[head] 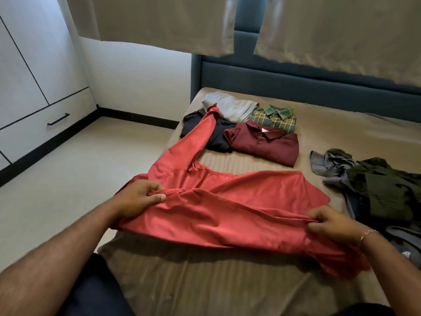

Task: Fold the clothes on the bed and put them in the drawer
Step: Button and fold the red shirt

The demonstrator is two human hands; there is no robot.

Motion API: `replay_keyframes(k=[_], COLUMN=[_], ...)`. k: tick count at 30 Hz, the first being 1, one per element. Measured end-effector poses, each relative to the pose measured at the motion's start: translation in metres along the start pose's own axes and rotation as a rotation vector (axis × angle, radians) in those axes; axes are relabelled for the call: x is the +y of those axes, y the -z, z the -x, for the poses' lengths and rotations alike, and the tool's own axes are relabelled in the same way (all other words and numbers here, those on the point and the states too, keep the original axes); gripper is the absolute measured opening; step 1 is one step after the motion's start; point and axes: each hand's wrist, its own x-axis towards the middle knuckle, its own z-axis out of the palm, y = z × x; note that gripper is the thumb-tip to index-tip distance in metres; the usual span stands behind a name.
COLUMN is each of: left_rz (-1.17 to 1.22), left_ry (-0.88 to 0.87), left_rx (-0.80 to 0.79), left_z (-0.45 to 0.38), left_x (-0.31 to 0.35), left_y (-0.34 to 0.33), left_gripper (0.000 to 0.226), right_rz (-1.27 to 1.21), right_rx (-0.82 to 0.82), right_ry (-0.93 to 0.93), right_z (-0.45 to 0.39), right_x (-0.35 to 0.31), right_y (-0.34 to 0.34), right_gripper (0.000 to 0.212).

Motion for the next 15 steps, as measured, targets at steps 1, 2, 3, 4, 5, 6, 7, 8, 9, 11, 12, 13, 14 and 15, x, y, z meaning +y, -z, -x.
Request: replay_keyframes(k=[1, 2, 3, 4, 5, 6, 7, 8, 9, 11, 12, 13, 14, 15], left_rz=[0.067, 0.123, 0.159, 0.17, 0.154, 0.112, 0.038, -0.07, -0.201, -0.46, -0.552, -0.614, -0.653, -0.675], left_ry=[0.02, 0.043, 0.067, 0.085, 0.094, 0.089, 0.074, 0.056, 0.041, 0.034, 0.044, 0.056, 0.064, 0.061], left_rx=[-0.032, -0.064, -0.096, -0.122, -0.133, -0.124, -0.09, -0.037, 0.023, 0.11, 0.136, 0.156, 0.175, 0.203], left_z=[0.003, 0.006, 0.008, 0.009, 0.01, 0.01, 0.008, 0.005, 0.002, -0.003, -0.004, -0.004, -0.006, -0.006], left_x=[0.0, -0.002, -0.003, -0.004, -0.005, -0.006, -0.008, -0.01, -0.013, -0.017, -0.018, -0.019, -0.019, -0.019], left_y=[0.004, 0.008, 0.012, 0.014, 0.015, 0.015, 0.014, 0.011, 0.008, -0.001, -0.006, -0.011, -0.015, -0.018], left_gripper=[0.018, 0.022, 0.026, 0.029, 0.029, 0.026, 0.024, 0.021, 0.02, 0.023, 0.027, 0.031, 0.035, 0.037], right_rz=[-0.089, -0.167, -0.238, -0.284, -0.31, -0.305, -0.255, -0.14, -0.01, 0.212, 0.303, 0.392, 0.494, 0.581], right_rx=[-0.083, -0.159, -0.206, -0.237, -0.244, -0.226, -0.169, -0.088, 0.011, 0.165, 0.21, 0.245, 0.261, 0.276], right_ry=[-0.026, -0.045, -0.065, -0.072, -0.078, -0.077, -0.073, -0.055, -0.035, -0.025, -0.047, -0.07, -0.098, -0.101], right_z=[0.004, 0.008, 0.011, 0.013, 0.015, 0.015, 0.015, 0.013, 0.009, 0.0, -0.004, -0.007, -0.01, -0.012], right_x=[-0.001, -0.001, -0.001, 0.001, 0.001, 0.001, 0.001, 0.003, 0.005, 0.01, 0.011, 0.012, 0.011, 0.01], right_y=[0.003, 0.006, 0.009, 0.011, 0.012, 0.012, 0.01, 0.007, 0.003, -0.008, -0.014, -0.017, -0.02, -0.023], right_gripper=[0.036, 0.032, 0.027, 0.023, 0.02, 0.017, 0.016, 0.018, 0.019, 0.019, 0.012, 0.009, 0.021, 0.031])
